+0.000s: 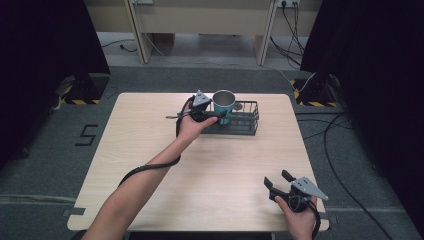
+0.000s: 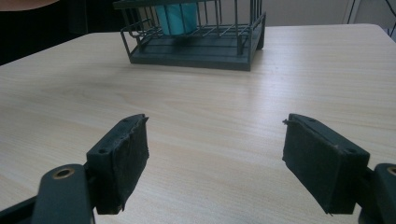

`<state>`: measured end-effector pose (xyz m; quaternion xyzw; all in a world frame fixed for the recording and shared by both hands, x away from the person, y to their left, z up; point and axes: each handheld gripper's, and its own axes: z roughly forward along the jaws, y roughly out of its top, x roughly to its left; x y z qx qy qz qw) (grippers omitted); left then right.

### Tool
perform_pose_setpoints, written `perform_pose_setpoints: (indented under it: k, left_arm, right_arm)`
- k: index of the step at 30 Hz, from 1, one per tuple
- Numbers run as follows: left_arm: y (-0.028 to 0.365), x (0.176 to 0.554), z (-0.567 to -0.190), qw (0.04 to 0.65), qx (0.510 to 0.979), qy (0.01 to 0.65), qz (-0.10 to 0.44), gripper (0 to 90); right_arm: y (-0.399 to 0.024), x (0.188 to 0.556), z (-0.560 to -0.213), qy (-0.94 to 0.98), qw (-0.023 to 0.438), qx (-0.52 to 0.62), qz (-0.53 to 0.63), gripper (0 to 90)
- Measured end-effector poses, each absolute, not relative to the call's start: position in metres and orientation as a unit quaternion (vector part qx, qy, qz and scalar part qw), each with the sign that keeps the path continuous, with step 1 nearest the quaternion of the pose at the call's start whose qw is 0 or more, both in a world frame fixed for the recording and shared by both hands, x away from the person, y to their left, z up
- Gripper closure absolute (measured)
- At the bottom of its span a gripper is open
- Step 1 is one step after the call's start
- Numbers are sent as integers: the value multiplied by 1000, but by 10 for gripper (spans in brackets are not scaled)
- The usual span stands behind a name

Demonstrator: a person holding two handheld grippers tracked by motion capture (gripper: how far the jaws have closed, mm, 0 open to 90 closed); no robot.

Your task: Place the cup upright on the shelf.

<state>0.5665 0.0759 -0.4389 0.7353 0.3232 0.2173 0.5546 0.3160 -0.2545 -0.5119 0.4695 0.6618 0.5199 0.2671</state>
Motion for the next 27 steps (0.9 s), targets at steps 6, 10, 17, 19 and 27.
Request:
perform_pose_setpoints:
  k: [6,10,17,19,27]
  left_arm:
    - [83,560,-437,554,739,317,217,142]
    - [86,555,-432,556,739,310,220,142]
    - [92,548,-428,558,742,301,218,142]
    - [94,546,-429,557,744,299,217,142]
    - [108,533,-427,562,743,291,218,142]
  right_arm:
    - [-254,316,-512,662,268,469,519,229]
    - [-254,316,-512,663,268,469,519,229]
    - [-254,316,-512,662,269,469,519,229]
    - [-254,316,-512,662,269,469,519,229]
    - [-254,316,-512,664,269,468,517,229]
